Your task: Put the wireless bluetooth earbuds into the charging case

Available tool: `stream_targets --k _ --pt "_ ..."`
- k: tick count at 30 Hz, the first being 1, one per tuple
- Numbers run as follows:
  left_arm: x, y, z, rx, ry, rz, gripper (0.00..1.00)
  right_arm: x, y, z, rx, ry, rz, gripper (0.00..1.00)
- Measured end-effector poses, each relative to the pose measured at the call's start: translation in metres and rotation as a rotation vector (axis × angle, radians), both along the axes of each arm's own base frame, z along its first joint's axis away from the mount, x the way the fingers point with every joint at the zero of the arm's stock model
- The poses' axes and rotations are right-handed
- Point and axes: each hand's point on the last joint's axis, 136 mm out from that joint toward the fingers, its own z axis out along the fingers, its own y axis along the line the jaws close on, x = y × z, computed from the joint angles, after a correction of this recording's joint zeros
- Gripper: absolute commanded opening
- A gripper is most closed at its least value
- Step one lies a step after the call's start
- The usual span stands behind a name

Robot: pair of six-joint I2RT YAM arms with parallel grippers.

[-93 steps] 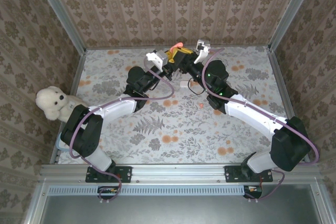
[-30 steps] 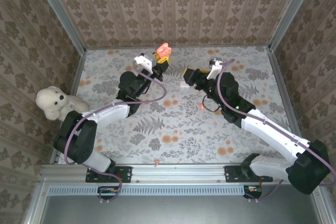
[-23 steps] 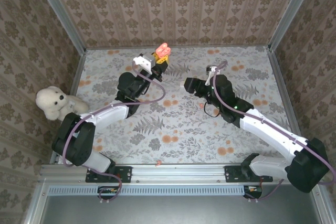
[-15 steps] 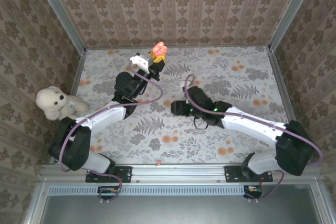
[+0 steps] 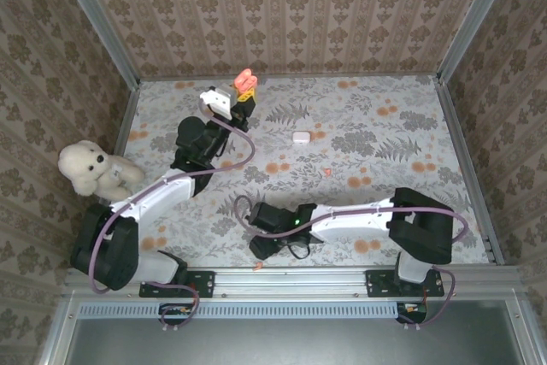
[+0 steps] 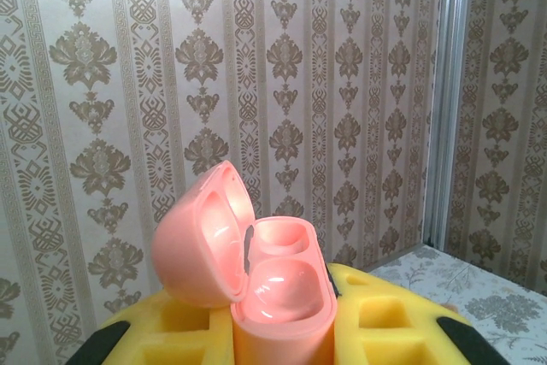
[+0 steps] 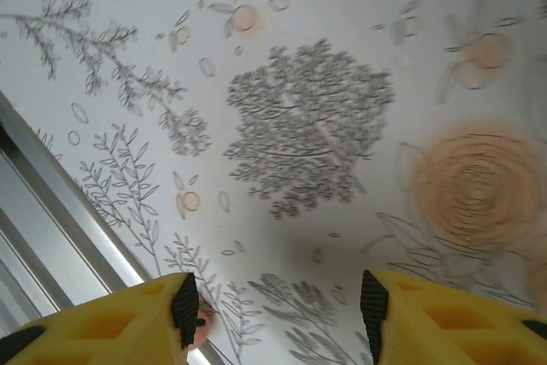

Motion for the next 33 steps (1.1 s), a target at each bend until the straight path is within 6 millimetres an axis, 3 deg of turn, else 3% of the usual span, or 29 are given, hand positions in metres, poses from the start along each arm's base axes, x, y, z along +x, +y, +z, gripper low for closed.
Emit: stream_targets --k 11,16,26,33 --pt "-0.002 0.002 0.001 -0.001 -0.001 0.004 0.00 -0.033 0.012 -0.011 -0.023 0.033 0.115 0.53" --pt "-0.002 0.002 0.000 0.000 -0.001 0.004 0.00 -0.039 0.013 -0.019 -0.052 0.038 0.142 0.47" --pt "-0.002 0.002 0.000 0.000 -0.001 0.004 0.00 -0.041 0.010 -0.023 -0.081 0.037 0.154 0.26" --pt "-0.002 0.002 0.000 0.000 -0.001 0.004 0.00 -0.032 0.009 -0.022 -0.084 0.016 0.126 0.22"
